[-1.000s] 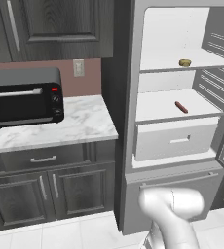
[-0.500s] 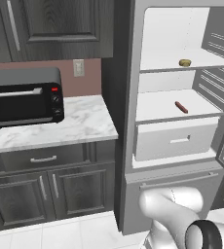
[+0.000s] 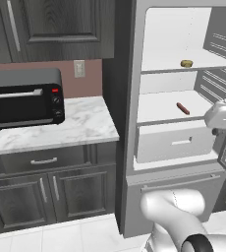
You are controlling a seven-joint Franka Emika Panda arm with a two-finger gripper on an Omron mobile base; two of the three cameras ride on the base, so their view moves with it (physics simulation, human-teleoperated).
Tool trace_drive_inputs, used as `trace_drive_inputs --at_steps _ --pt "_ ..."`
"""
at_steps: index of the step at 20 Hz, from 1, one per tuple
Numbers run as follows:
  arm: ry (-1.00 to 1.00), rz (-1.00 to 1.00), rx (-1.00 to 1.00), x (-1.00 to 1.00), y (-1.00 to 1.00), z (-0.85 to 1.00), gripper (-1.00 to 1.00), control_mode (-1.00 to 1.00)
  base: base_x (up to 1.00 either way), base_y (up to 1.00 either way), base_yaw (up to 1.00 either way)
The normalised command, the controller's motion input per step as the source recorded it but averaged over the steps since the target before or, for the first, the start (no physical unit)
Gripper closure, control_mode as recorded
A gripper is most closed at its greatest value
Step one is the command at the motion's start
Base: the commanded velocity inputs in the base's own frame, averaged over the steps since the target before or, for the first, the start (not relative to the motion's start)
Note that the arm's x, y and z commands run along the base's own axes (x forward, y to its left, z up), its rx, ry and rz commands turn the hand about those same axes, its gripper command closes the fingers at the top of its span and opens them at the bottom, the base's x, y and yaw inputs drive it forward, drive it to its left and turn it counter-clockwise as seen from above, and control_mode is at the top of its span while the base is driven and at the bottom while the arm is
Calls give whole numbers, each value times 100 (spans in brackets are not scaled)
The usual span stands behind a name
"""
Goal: Retrieve the sausage and cheese from the fridge and place them on the cutting board on the counter.
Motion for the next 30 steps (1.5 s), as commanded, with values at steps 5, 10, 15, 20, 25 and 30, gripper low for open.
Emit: trace_drive_inputs --at_steps 5,10,15,20,25,30 --pt "-24 2 -4 0 55 -1 -100 -100 0 0 0" --pt "-7 3 0 0 46 0 -100 -100 0 0 0" --pt "0 10 0 0 28 0 -100 -100 0 0 0" --pt "1 8 0 0 31 2 -100 -100 0 0 0" --pt "0 10 0 0 28 1 -100 -100 0 0 0" --pt "0 8 0 0 19 4 -100 -100 0 0 0"
